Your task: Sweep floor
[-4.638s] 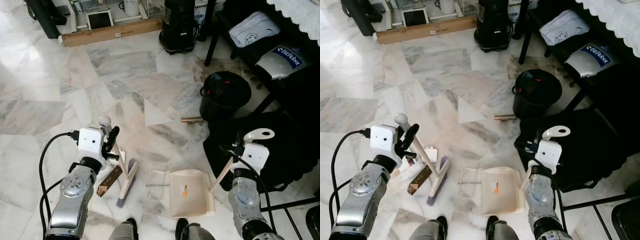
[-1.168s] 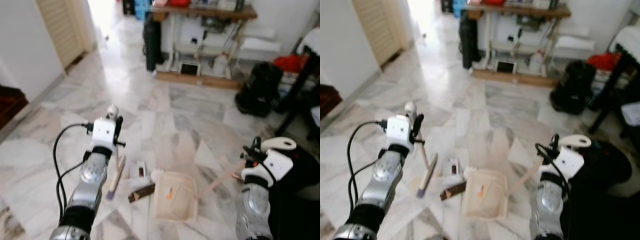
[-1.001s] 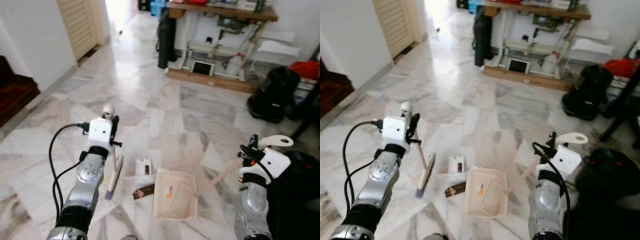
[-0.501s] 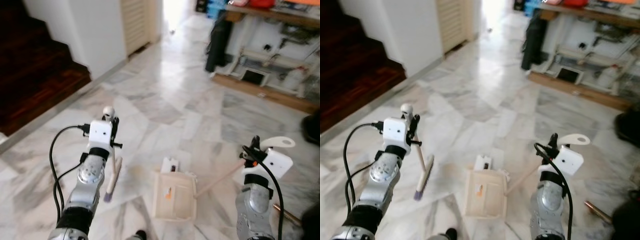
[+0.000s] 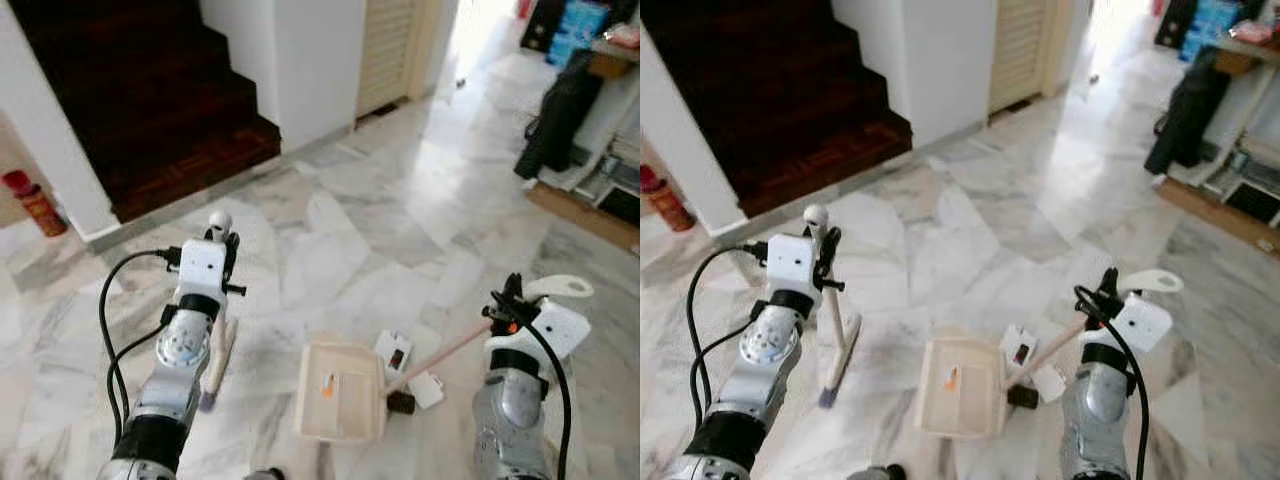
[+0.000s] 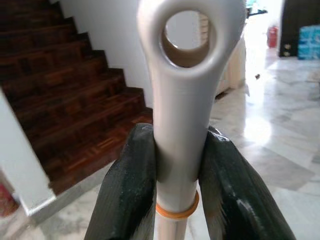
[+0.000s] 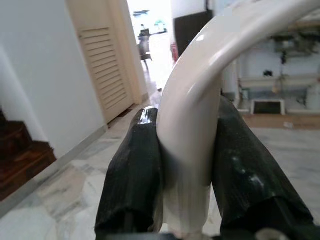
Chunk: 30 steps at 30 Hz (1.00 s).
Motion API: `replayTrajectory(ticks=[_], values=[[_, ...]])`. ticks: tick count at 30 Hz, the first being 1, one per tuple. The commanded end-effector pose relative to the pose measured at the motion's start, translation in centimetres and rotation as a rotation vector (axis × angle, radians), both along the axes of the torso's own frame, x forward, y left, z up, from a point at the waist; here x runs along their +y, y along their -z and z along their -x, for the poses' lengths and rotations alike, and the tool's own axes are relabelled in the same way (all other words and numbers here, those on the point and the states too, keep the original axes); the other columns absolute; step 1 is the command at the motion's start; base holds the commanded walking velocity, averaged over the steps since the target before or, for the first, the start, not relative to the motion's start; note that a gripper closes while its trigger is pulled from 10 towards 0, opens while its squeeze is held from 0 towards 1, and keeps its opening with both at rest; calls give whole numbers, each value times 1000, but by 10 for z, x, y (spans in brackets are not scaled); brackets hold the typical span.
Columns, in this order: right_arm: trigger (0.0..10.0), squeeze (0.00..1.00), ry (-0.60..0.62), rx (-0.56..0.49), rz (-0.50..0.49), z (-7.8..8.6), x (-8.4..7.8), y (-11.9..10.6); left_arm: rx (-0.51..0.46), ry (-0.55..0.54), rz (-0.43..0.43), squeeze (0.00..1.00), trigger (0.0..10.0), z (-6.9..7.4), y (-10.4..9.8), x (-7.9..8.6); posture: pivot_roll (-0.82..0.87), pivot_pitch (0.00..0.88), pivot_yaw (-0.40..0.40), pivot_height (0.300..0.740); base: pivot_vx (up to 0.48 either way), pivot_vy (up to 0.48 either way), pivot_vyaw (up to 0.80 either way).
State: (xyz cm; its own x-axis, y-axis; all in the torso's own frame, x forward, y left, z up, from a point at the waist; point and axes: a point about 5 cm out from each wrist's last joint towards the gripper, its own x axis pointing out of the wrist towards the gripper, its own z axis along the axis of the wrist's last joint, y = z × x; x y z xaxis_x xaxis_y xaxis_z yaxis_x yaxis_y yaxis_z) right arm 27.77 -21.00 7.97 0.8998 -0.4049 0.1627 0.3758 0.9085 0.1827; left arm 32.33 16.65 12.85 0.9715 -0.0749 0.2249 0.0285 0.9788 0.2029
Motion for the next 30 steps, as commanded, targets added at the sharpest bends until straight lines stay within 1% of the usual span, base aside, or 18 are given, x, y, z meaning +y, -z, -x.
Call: replayTrajectory(ticks=[1,6,17,25,30], values=[[10000,0,14,-49,-9,-1,-3,-10,-47,11,-4,0,10000,-1,-11,-3,154,41,-53,740,0,319,0],[10000,0,-3,-52,-19,-2,-1,-10,-46,17,-5,0,10000,-1,-11,-4,153,36,-51,740,0,341,0],[10000,0,-17,-35,8,-2,0,-9,-46,30,1,0,10000,0,-11,-8,155,30,-53,740,0,346,0],[10000,0,-19,-32,12,-2,0,-9,-46,33,3,0,10000,0,-11,-9,155,28,-54,740,0,346,555],[10000,0,-27,-33,0,-1,2,-9,-45,35,3,0,10000,0,-11,-9,156,26,-54,740,0,343,0]])
